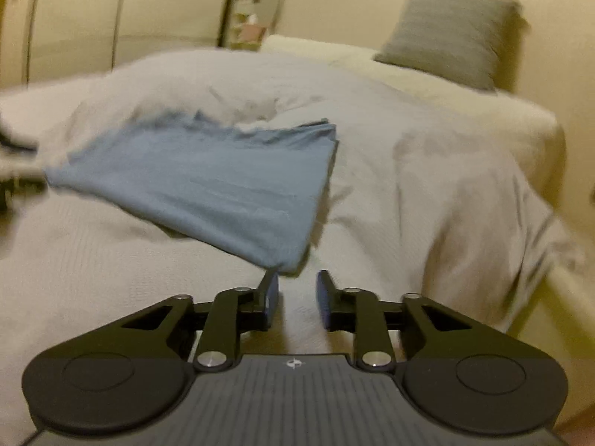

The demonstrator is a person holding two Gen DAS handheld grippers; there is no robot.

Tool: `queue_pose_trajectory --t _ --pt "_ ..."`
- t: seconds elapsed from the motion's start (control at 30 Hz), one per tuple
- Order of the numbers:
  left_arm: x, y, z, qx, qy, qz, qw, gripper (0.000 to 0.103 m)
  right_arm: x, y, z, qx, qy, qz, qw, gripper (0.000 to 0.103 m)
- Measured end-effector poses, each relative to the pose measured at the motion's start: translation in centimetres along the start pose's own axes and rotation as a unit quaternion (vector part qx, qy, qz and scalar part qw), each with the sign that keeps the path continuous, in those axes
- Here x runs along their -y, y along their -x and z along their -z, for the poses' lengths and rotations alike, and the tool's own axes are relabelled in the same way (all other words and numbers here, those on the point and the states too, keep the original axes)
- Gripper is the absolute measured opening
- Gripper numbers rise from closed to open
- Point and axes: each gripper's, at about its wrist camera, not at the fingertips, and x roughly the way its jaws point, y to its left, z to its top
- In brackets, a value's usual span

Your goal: Fold clothes

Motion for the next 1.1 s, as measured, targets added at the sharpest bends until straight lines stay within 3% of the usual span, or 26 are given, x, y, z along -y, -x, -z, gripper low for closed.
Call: queue_pose_trajectory --t 0.03,0.07,0.13,0.3,0.43,0.63,1.1 --pt "0.0 0.5 0.0 -0.002 0.02 0.0 0.9998 0.061 -0.2 0.6 0.0 0.0 -0.014 -0.008 1.0 0.047" --pt "0.1 1.0 0.0 -0.004 0.04 0.0 0.9992 0.067 -0.3 1.2 0.0 0.0 -0.027 -0.016 0.999 0.051" --pt "0.2 2.0 0.0 -0.009 0.079 0.0 0.9968 0.08 -0.6 2.3 0.0 0.0 -0.055 -0.033 0.998 0.051" --pt "0.3 4.6 -0.1 -0.019 0.178 0.0 0.9839 0.1 -0.8 2.8 -0.3 -0.028 -0.106 -0.067 0.992 0.053" --pt "0.8 5.2 -0.2 -0.034 0.239 0.007 0.9703 0.102 -0.8 1.9 -0.6 -0.063 -0.124 -0.075 0.987 0.072" --pt "2.2 2.9 -0.3 -0.07 0.289 0.026 0.9545 0.102 -0.7 1.0 -0.4 -0.082 -0.142 -0.064 0.984 0.088" --pt "3.4 1.6 0.9 -0.055 0.29 0.013 0.9553 0.103 -1.3 -0.3 0.6 -0.09 -0.118 -0.058 0.987 0.09"
